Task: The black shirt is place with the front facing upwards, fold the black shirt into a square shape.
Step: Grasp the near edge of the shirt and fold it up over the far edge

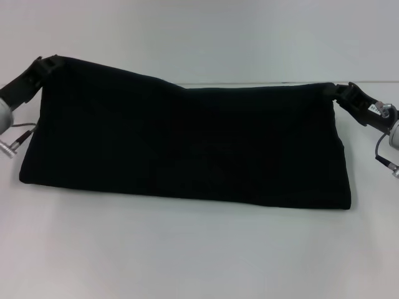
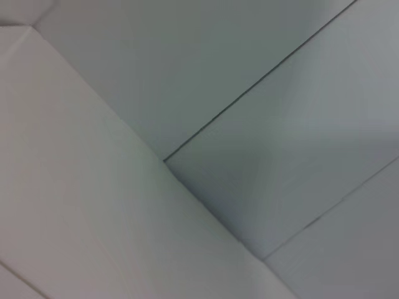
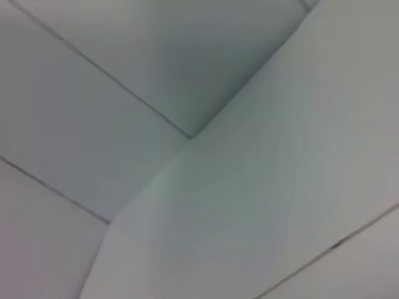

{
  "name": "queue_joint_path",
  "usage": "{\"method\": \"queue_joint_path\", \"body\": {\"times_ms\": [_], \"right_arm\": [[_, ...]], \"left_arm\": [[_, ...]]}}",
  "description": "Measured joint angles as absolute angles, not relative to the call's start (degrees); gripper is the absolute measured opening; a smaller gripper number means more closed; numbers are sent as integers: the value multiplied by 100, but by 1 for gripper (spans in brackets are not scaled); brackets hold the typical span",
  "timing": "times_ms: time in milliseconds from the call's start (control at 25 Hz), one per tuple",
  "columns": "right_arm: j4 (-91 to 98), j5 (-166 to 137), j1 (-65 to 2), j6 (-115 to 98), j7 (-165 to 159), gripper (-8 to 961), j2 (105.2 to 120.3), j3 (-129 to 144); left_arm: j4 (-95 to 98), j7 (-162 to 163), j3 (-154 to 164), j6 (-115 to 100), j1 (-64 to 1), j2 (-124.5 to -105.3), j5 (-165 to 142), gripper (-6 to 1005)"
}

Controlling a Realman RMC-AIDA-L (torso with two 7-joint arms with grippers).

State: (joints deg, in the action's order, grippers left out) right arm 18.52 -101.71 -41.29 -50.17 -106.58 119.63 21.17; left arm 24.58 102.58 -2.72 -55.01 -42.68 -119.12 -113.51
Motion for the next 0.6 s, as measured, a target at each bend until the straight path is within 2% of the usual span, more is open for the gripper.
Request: {"method": "queue_joint_path", "body": {"times_ms": [600], "right_arm": [[1553,-9620,-4296,-4322,-9890,44,12007,2122]], "left_arm": [[2051,9234,-272,-4684,-4459,-11981,-10901,105]]}}
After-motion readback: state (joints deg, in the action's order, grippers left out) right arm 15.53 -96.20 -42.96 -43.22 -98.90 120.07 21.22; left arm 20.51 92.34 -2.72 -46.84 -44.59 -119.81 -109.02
